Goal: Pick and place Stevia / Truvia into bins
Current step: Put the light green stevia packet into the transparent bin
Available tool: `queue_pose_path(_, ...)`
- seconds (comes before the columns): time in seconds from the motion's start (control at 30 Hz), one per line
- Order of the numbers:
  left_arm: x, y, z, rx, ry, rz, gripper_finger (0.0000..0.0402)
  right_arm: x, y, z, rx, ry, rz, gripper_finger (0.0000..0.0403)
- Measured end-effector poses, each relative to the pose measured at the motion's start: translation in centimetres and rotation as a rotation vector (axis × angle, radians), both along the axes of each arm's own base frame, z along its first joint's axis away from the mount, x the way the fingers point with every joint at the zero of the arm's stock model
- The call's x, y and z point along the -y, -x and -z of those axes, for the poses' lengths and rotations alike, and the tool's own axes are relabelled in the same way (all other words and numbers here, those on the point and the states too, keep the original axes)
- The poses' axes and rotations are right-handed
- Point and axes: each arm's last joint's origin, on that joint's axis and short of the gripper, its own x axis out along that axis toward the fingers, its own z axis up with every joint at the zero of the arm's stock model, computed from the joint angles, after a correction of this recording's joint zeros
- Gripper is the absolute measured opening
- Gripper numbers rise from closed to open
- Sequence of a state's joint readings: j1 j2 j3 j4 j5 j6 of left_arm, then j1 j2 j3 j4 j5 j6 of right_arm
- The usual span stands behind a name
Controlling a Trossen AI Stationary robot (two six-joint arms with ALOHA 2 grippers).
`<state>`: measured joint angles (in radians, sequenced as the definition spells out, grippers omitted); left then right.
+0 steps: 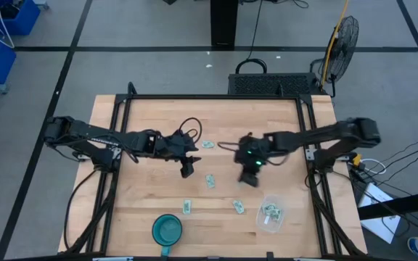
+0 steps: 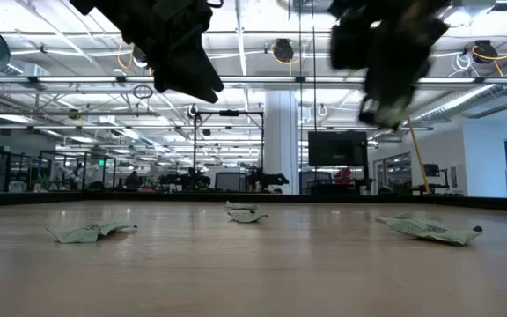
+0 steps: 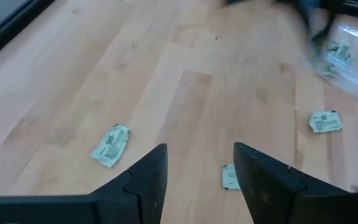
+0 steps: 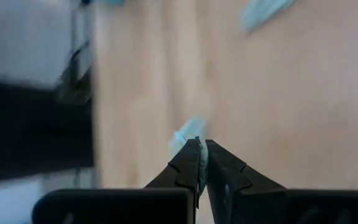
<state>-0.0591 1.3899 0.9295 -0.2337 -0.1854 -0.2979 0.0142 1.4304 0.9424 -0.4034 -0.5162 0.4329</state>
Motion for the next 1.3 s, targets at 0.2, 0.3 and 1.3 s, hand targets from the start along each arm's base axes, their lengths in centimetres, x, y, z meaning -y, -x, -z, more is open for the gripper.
queue_pose_path(0.2, -1.0, 0.0, 0.0, 0.002, -0.006, -0.028, 0.017, -4.5, 4.1, -2.7, -0.096, -0.01, -0.068, 0.001)
queue_pose_path(0.3, -1.4, 0.0, 0.0, 0.003, -0.006, -0.044, 0.0164, -7.0, 5.0, -2.8, -0.132, -0.024, -0.109, 0.0009)
queue_pose_path(1.3, -2.1, 0.0, 0.0, 0.0, 0.105, 0.002, 0.0161, -10.5, 4.5, 0.2, -0.19, 0.129, -0.129, 0.0116)
